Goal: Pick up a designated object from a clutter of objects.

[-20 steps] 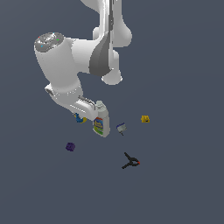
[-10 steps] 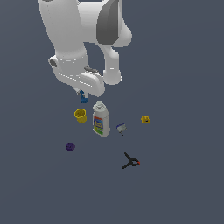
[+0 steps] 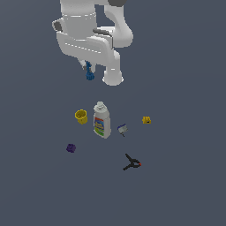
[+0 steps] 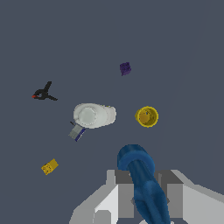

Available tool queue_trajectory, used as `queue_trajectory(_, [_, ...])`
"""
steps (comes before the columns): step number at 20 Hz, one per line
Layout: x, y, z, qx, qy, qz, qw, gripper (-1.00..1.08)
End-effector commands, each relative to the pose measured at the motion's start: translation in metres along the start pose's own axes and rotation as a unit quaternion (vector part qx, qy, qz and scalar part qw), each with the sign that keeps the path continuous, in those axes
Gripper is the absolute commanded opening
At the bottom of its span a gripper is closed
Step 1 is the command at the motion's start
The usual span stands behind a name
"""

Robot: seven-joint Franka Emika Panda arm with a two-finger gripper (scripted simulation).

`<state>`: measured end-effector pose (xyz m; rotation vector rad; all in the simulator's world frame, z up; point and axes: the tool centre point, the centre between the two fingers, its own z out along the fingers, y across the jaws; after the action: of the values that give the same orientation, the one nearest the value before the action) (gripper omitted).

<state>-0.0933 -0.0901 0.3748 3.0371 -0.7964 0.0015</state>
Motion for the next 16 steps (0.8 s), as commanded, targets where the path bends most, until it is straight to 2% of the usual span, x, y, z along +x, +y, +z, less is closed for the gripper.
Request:
queue_trajectory(1, [-0.015,0.0,-0.02,0.0,0.0,0.0,1.0,-1.0])
queue_trajectory(9, [-0.049,-0.001,-0.071,0.0,0.0,0.0,1.0,-1.0])
queue_trajectory(16, [-0.064,-0.002,-0.094,0.0,-0.001,0.0,1.0,-1.0])
